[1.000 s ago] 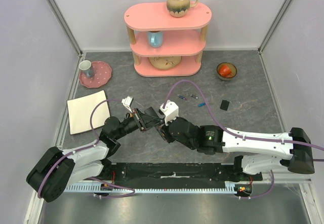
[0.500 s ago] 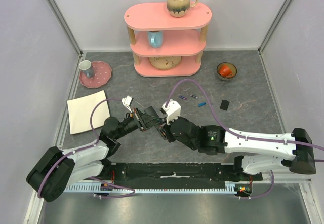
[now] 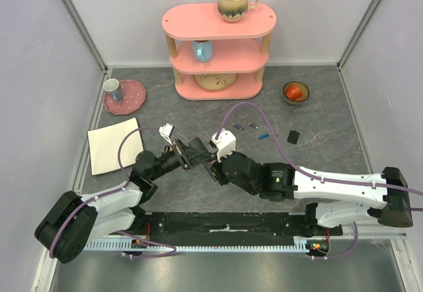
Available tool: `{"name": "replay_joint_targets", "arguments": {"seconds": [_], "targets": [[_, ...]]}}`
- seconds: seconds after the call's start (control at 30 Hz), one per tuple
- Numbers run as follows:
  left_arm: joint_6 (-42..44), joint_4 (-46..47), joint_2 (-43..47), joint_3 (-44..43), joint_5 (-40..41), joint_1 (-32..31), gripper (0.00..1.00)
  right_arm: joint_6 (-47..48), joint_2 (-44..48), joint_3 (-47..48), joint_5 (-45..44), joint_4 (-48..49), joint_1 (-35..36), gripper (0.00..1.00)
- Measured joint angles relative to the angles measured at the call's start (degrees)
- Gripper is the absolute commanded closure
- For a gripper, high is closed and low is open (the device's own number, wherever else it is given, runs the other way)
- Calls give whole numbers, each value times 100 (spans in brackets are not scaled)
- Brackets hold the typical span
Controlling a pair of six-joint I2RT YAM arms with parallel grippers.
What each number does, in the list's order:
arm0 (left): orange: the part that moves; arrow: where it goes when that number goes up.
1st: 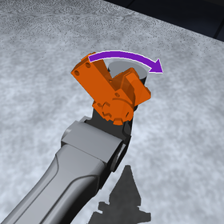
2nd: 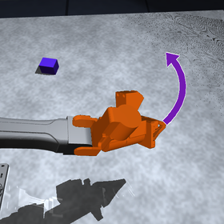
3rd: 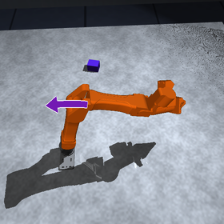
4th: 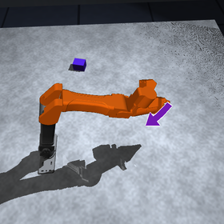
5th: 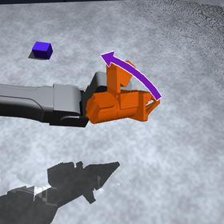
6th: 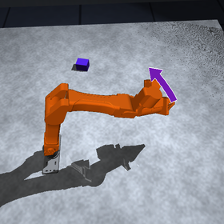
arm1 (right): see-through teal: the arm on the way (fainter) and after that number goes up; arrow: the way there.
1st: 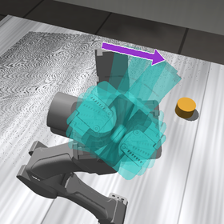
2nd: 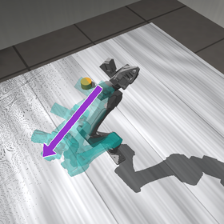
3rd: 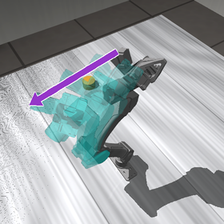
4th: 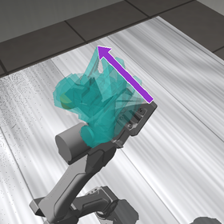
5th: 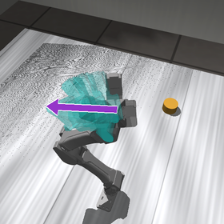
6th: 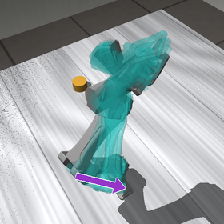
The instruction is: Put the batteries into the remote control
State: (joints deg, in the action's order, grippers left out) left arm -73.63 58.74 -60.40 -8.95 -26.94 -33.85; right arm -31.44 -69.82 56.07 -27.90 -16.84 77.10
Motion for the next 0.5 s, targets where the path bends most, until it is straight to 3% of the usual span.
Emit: {"name": "replay_joint_targets", "arguments": {"seconds": [0.5], "targets": [[2, -210, -155, -170, -212, 0, 98, 103, 0, 13, 37, -140, 0, 100]]}}
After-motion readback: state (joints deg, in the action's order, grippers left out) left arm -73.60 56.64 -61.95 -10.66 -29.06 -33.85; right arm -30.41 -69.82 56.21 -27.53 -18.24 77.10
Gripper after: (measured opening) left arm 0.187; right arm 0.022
